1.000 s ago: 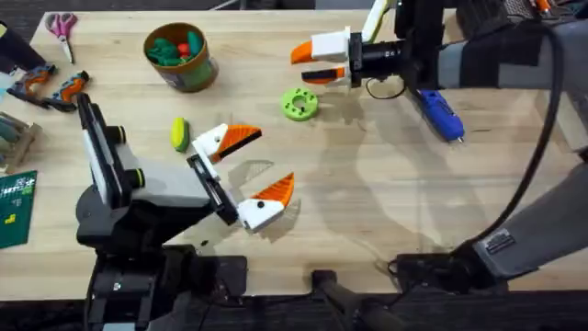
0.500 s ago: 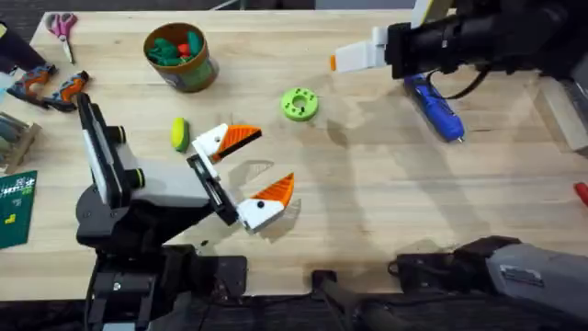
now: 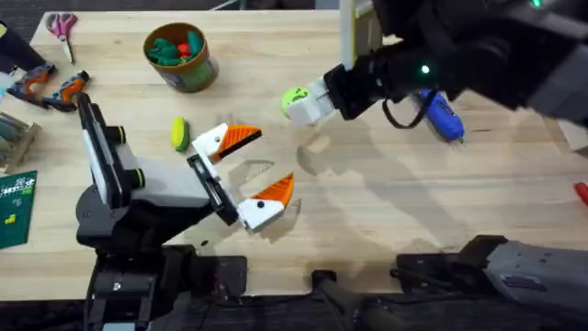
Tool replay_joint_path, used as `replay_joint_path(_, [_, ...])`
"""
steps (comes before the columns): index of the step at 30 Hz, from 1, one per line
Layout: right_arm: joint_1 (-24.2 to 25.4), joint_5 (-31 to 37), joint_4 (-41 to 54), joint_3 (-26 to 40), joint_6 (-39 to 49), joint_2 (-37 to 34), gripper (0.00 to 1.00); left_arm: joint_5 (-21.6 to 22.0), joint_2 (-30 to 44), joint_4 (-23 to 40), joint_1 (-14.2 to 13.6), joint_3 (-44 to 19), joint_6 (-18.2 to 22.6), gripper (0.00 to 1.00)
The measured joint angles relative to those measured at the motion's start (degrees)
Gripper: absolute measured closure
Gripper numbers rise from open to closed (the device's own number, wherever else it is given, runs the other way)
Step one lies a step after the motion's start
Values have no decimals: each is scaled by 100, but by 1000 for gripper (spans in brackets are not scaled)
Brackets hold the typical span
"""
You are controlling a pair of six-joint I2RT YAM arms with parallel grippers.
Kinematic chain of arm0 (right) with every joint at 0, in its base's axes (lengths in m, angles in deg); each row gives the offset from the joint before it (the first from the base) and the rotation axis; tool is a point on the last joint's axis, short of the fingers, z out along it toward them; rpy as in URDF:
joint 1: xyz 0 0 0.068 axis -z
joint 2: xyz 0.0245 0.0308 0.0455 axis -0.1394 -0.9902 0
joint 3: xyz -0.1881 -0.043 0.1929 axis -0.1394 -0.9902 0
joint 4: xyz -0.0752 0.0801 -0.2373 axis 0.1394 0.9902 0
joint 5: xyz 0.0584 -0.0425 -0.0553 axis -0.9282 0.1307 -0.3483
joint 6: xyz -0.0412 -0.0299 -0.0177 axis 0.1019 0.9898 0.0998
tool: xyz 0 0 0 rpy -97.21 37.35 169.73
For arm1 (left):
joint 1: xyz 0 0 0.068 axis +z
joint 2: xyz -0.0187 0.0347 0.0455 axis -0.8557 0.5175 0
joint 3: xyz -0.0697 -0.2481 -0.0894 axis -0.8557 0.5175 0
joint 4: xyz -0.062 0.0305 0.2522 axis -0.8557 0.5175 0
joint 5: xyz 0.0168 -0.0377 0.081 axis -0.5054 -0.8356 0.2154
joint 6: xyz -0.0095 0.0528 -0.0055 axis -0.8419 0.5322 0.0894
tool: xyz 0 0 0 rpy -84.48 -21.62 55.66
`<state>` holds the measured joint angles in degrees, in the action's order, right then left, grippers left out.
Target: Pick up the gripper from the table and insert it into the empty holder that is missing its gripper. Then pick up a screw, insert it into the mounting hole, and use the screwdriver to tighten it. Finally, clean up the table by picking up the vegetable and placing it into the bucket.
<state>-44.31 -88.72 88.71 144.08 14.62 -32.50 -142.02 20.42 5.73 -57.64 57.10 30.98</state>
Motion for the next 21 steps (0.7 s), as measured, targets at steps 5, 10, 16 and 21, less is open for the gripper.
replay_joint_path(5, [2,195,579,728,64,-556,7,1,0,0,0,0,0,14])
replay_joint_path(10, [2,250,562,897,164,-981,8,0,0,0,0,0,0,14])
replay_joint_path(16, [2,268,336,897,188,-1646,8,0,0,0,0,0,0,15])
replay_joint_path(21, [2,270,-75,897,212,-2121,16,0,0,0,0,0,0,15])
